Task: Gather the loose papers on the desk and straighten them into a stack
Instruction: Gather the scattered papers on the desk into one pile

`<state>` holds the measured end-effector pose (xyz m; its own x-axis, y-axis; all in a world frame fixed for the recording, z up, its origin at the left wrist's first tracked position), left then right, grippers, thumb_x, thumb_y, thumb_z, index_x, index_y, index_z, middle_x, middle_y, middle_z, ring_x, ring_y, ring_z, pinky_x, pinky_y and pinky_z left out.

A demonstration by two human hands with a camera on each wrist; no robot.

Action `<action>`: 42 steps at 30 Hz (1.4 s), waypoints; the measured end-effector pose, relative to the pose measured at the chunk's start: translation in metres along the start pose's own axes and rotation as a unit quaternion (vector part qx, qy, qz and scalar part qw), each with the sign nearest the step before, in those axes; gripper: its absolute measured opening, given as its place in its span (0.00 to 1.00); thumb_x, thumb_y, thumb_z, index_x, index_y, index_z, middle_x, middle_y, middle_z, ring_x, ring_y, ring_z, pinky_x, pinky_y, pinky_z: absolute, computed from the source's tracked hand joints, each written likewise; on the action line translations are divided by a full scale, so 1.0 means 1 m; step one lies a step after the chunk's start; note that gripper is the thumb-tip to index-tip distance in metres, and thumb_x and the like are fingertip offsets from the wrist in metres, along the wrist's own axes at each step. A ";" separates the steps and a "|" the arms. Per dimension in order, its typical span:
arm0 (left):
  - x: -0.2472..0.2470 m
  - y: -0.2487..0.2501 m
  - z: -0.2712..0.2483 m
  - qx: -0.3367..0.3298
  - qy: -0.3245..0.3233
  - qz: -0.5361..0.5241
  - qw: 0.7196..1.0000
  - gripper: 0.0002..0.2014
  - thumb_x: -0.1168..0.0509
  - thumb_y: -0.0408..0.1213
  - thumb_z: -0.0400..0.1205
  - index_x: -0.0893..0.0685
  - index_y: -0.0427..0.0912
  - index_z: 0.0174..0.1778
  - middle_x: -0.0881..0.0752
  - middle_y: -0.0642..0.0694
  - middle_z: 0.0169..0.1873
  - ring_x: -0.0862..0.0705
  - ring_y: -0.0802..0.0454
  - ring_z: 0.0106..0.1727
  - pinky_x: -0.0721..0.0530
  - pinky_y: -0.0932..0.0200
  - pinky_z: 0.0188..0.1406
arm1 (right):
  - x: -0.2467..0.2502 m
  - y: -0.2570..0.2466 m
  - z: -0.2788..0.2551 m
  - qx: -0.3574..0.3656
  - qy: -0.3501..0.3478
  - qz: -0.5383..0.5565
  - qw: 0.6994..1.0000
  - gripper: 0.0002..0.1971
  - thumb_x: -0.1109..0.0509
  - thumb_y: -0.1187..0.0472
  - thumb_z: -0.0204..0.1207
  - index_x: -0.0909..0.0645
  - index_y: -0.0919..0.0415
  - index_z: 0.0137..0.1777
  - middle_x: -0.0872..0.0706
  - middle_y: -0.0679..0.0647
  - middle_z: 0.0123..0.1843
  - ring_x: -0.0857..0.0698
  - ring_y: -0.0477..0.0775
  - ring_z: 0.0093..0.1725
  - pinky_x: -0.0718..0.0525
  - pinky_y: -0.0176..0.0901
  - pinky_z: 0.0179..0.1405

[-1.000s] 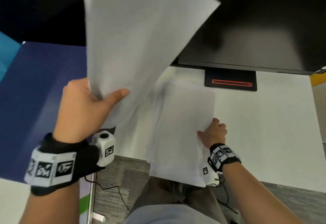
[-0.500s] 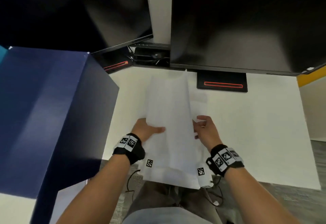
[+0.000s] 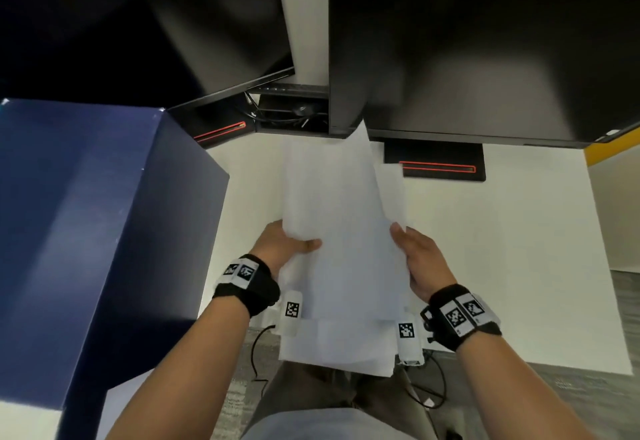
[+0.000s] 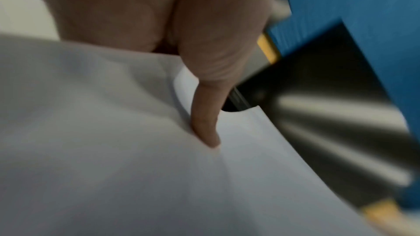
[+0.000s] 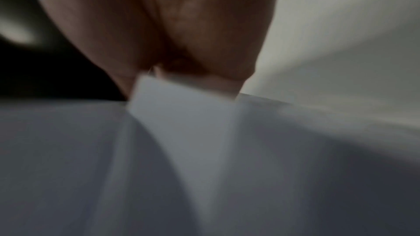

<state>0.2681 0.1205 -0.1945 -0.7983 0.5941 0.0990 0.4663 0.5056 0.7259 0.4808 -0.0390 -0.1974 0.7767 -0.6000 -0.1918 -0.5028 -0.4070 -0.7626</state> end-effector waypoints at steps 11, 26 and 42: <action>0.018 -0.021 0.026 0.000 0.248 0.182 0.952 0.39 0.31 0.66 0.74 0.25 0.43 0.75 0.15 0.41 0.63 0.16 0.43 0.64 0.19 0.52 0.65 | 0.049 0.008 0.023 -0.012 0.260 -0.288 0.921 0.25 0.40 0.51 0.85 0.29 0.70 0.73 0.23 0.63 0.63 0.20 0.64 0.64 0.25 0.46 0.60; -0.019 0.020 0.083 -0.010 0.134 0.193 0.972 0.28 0.54 0.53 0.91 0.29 0.34 0.75 0.19 0.33 0.69 0.19 0.35 0.67 0.24 0.52 0.61 | -0.003 -0.014 0.103 -0.035 0.198 -0.441 0.875 0.33 0.44 0.50 0.86 0.46 0.72 0.83 0.37 0.72 0.77 0.31 0.73 0.74 0.31 0.58 0.74; -0.027 -0.067 -0.008 0.043 0.096 0.175 0.979 0.28 0.54 0.54 0.90 0.29 0.35 0.74 0.20 0.31 0.71 0.20 0.35 0.70 0.26 0.53 0.65 | 0.001 0.065 0.008 -0.016 0.105 -0.433 0.895 0.29 0.44 0.53 0.87 0.43 0.63 0.84 0.31 0.67 0.71 0.25 0.66 0.67 0.28 0.48 0.69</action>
<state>0.2549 0.0656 -0.2403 -0.6363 0.6165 0.4637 0.7482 0.3470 0.5655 0.4523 -0.0607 -0.2522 0.7936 -0.1642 0.5859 0.2413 -0.7990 -0.5507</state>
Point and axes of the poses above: each hand's wrist, its own z-axis towards the middle knuckle, its own x-axis out of the back of the hand, y = z × x, the point moved 5 cm from there along z, towards the middle knuckle
